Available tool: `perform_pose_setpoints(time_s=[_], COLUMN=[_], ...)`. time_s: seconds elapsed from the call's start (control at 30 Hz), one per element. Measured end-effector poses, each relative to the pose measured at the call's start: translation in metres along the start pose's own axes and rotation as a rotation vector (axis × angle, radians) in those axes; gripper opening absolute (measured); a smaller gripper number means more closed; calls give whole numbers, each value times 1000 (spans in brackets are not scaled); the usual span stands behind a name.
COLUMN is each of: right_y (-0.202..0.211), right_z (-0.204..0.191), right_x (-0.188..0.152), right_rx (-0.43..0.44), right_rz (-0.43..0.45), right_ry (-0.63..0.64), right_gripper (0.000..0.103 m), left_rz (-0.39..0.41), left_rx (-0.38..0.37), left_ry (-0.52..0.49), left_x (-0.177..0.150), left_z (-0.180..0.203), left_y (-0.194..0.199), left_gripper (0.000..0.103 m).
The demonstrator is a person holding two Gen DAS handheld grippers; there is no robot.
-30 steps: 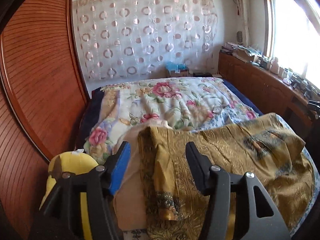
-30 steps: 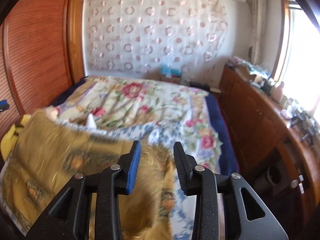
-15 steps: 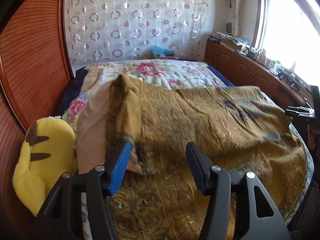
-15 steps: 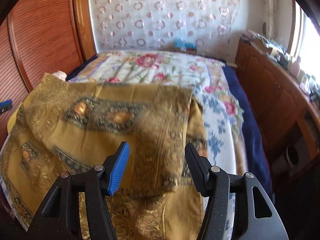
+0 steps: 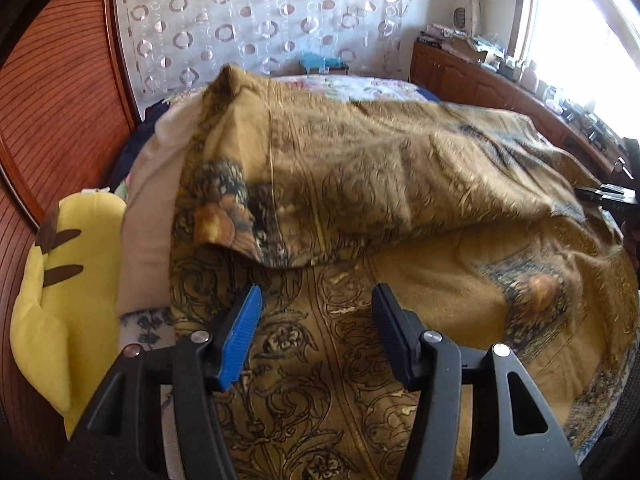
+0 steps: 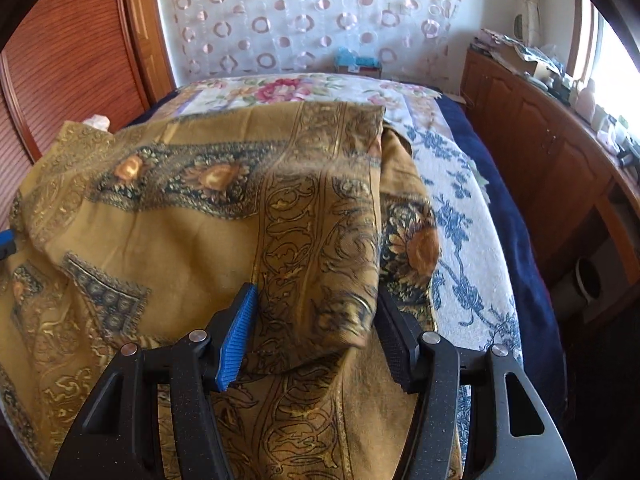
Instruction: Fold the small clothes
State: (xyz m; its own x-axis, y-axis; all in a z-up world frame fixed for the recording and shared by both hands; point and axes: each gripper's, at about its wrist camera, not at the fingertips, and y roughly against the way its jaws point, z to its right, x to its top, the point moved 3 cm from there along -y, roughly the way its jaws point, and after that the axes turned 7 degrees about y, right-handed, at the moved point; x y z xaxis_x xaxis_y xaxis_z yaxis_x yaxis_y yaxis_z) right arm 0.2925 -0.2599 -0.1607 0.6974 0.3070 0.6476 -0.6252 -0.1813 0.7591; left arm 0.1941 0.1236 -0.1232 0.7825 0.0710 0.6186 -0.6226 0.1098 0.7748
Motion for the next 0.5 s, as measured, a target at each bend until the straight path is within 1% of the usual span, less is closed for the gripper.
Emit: perform_pose_setpoints(time_s=[0.13,0.23,0.27,0.3,0.37,0.4,0.5], right_y=[1,-1,-1,-1,-1,-1,-1], right_z=[-1,-2,-2,-3,-3,-3,-3], right_x=[-2,-1,-1,-1,-1,-1,-1], right_rx=[-21,-33,-32,-30,-29,-28,-28], right_rz=[-1,-3,-3,-3,-2,-3,-3], right_ry=[10,19,19,17,16,16,15], right_gripper=[60,59,60,60,60,60,60], left_rz=[1,-3,-4,-8,-15,-18,-23], left_rx=[14,7,4,1,10,9,6], left_ry=[-18,-17,-19,-27,-36,-32,-26], left_x=[-1,-1,-2,-2,-2,-2,-2], left_z=[5,6,7,9,11,11,9], left_y=[-2,-3,-3,-4,-5,-5,-6], left_gripper=[60,63,67,73,81,84,87])
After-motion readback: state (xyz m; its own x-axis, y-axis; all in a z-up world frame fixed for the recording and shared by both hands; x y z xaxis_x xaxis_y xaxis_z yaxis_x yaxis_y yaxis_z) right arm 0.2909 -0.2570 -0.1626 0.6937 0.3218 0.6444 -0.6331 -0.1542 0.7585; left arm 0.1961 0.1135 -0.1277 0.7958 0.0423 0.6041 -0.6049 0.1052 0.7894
